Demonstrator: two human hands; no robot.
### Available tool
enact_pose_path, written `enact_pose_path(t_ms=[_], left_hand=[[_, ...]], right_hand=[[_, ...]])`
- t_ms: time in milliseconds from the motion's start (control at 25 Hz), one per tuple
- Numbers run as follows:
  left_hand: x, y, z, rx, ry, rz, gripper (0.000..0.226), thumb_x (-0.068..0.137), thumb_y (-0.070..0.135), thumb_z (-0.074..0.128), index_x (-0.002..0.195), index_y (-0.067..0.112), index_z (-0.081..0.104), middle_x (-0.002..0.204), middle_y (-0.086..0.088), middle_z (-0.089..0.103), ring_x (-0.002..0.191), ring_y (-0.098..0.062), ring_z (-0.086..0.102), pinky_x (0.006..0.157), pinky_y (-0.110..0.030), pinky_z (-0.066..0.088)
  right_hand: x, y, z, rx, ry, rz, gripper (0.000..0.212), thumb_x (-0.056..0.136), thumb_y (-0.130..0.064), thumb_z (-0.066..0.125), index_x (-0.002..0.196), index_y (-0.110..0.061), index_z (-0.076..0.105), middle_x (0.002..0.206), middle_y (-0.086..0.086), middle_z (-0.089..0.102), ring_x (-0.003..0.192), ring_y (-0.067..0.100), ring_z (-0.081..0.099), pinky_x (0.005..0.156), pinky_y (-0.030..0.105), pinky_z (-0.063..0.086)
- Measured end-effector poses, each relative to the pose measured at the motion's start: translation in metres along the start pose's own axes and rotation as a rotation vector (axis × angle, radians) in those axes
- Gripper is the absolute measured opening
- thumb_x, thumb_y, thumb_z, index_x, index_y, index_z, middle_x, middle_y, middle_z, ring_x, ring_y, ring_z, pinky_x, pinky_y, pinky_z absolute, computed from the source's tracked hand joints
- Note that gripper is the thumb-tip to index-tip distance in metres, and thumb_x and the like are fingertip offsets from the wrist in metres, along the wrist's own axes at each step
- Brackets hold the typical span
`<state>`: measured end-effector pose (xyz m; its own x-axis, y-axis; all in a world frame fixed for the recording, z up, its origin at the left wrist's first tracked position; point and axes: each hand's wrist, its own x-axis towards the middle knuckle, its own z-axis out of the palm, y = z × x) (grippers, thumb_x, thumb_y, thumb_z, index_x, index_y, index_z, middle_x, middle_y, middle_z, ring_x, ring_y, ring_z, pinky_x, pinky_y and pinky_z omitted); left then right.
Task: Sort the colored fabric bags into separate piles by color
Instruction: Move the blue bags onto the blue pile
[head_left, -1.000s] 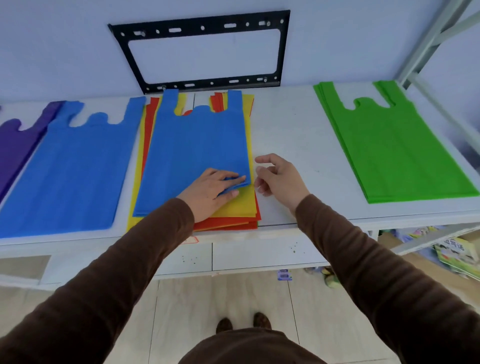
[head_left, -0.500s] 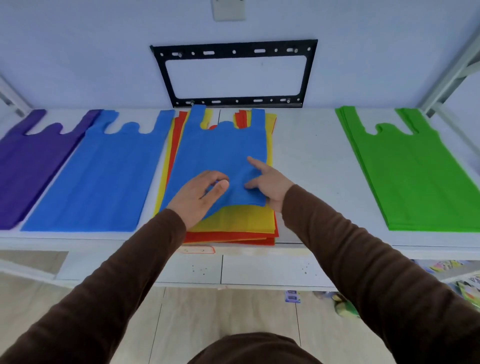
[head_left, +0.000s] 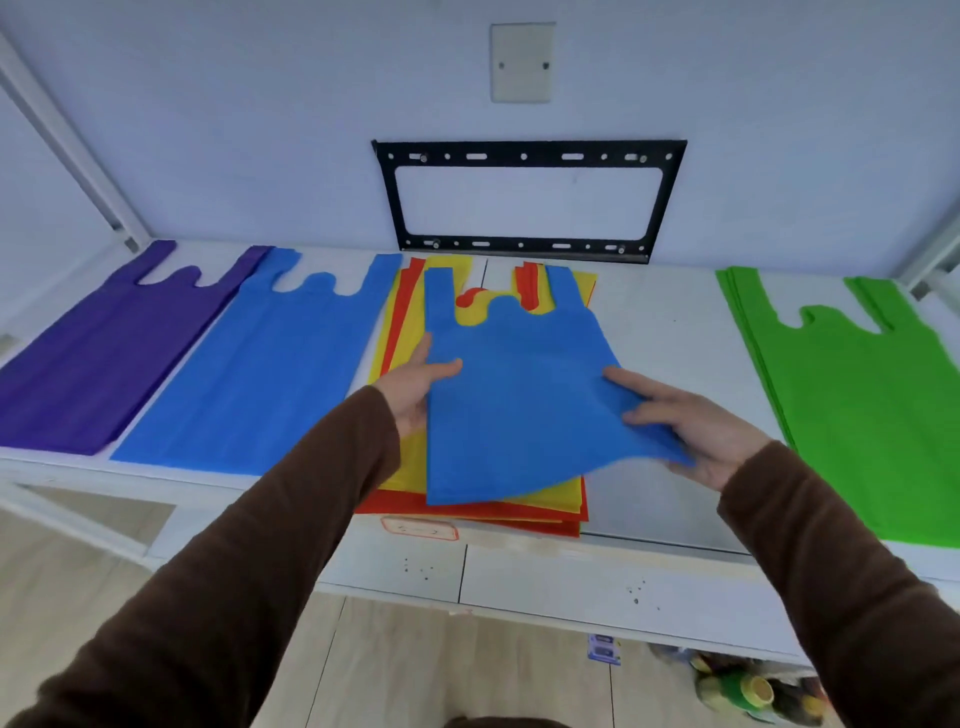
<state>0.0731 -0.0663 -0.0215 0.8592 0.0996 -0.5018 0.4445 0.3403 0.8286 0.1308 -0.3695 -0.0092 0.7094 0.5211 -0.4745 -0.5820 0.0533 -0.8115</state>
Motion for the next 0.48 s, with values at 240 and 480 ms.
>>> enact_pose_path(t_ms=[240, 480], left_hand=[[0.028, 0.042, -0.006, 0.643, 0.04, 0.114, 0.083, 0.09, -0.004, 0.057, 0.153, 0.036, 0.019, 0.144, -0.004, 0.048, 0.115, -0.029, 0.06, 0.1, -0.046, 0.05], [0.017, 0.122, -0.081, 0.849, -0.005, 0.387, 0.085, 0.088, -0.006, 0.053, 0.155, 0.031, 0.015, 0.158, 0.006, 0.025, 0.137, -0.018, 0.039, 0.113, -0.033, 0.036]], right_hand=[[0.009, 0.006, 0.016, -0.261, 0.07, -0.117, 0.065, 0.089, 0.004, 0.059, 0.145, -0.024, 0.044, 0.128, -0.002, 0.065, 0.107, 0.021, 0.068, 0.085, 0.029, 0.058], [0.027, 0.005, 0.117, -0.12, 0.07, -0.253, 0.068, 0.09, 0.003, 0.058, 0.148, -0.026, 0.037, 0.132, -0.006, 0.061, 0.106, 0.02, 0.069, 0.078, 0.028, 0.06]])
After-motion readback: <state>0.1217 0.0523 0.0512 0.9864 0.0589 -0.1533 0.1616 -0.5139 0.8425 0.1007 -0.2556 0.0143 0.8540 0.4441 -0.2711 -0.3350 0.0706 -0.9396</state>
